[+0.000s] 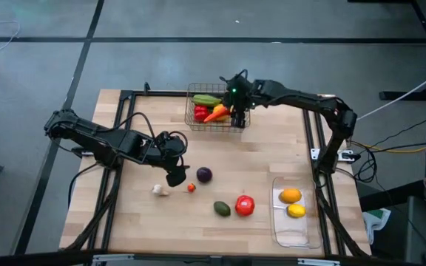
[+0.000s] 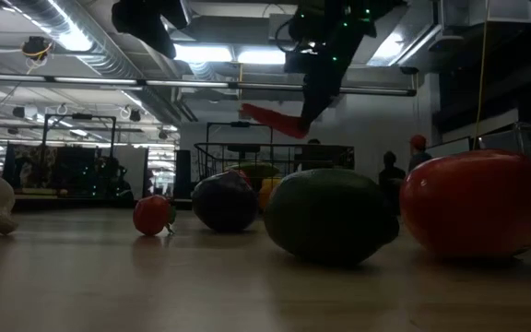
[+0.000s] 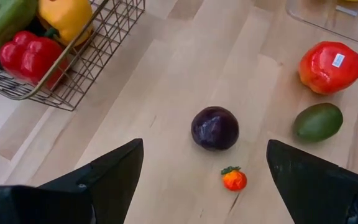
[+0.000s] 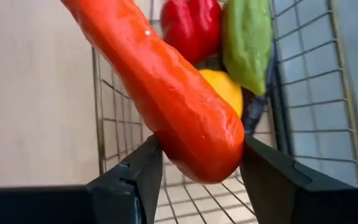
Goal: Sort produce into baskets
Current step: Put the orange carrot into the wire basket
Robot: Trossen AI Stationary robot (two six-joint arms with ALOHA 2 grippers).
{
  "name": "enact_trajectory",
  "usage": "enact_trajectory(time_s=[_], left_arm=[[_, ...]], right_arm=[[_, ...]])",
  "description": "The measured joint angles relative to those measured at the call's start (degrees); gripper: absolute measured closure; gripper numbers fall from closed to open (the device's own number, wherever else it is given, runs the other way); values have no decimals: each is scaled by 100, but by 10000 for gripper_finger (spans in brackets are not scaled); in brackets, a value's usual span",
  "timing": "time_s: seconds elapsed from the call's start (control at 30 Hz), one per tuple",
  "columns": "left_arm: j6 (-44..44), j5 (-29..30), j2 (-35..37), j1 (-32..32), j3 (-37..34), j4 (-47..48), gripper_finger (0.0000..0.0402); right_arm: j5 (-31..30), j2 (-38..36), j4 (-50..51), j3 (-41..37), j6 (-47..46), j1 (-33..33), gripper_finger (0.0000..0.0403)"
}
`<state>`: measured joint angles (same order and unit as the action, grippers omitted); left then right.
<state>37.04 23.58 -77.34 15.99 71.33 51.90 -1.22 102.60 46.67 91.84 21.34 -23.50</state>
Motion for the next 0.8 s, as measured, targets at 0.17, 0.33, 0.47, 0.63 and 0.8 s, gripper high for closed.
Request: enact_trajectory(time_s=[0.17,0.33,0.47,0.63,0.8], left_arm=[[0,25,0,0,0,0,66],[0,25,0,0,0,0,66],[0,25,0,0,0,2,66],[1,25,0,0,0,0,66],[2,25,0,0,0,0,66]], right_arm=[[314,239,26,-13,-4,-225,212],[273,554,43,-14,-4,-258,212],[63,729,-70,-16,0,-243,212],[-99,884,-218,-16,2,-243,212],[-80,1059,-334,-16,0,-243,212]])
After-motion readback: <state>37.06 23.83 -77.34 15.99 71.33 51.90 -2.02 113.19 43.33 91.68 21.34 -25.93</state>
